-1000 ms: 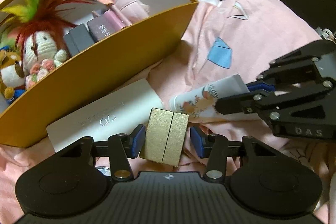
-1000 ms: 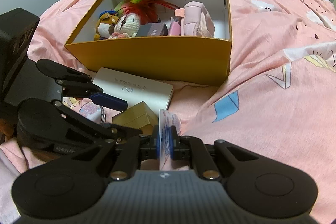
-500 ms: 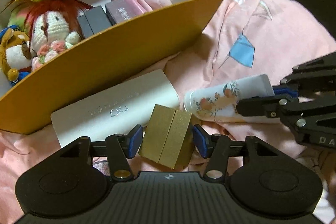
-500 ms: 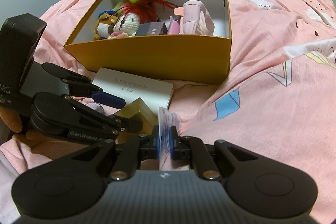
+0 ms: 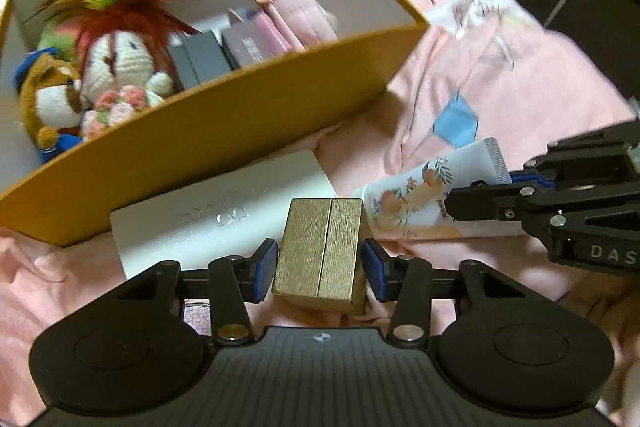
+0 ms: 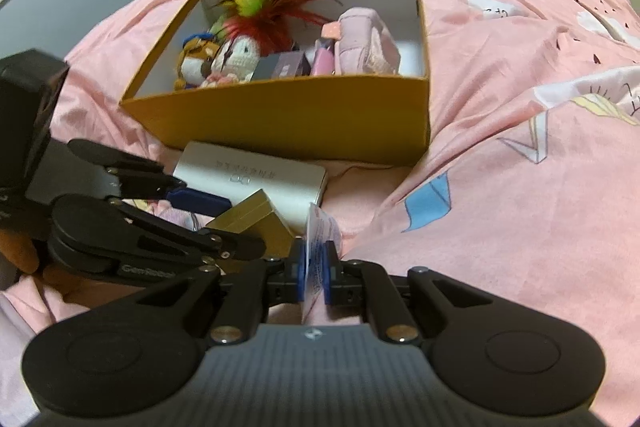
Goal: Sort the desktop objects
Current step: 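Carry the floral tube and gold cube box up over the orange box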
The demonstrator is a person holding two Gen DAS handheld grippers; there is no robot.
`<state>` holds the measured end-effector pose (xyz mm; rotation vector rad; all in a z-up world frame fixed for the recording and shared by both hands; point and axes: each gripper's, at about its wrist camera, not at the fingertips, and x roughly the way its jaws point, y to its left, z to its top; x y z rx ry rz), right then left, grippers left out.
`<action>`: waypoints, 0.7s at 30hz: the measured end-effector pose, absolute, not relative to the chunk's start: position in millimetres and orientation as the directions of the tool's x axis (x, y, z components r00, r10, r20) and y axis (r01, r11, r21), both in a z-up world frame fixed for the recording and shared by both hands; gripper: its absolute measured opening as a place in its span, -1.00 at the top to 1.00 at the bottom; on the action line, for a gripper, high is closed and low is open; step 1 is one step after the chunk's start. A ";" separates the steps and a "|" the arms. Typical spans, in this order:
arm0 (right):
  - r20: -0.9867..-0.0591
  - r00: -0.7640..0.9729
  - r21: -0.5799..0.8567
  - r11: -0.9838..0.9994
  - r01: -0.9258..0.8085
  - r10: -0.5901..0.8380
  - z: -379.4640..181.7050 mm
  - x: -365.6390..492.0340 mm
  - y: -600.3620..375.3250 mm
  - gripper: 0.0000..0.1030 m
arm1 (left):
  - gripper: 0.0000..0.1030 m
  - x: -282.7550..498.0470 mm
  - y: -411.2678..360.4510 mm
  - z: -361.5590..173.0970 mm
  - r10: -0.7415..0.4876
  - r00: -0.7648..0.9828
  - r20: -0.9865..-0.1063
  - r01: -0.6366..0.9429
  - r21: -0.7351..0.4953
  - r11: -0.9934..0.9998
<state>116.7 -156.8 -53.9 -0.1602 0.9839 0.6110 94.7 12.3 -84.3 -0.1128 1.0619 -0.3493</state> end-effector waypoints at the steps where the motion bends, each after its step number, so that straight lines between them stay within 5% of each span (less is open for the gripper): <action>1: -0.813 0.410 0.143 0.825 -0.547 0.413 -51.7 117.3 -158.2 0.84 | -0.02 94.3 15.4 -80.9 -0.338 0.447 -0.829 0.215 -0.267 0.939; 21: -0.687 0.517 0.196 0.815 -0.545 0.511 25.8 138.2 -182.4 0.87 | -0.02 100.5 22.2 17.0 -0.390 0.599 -0.700 0.180 -0.357 0.917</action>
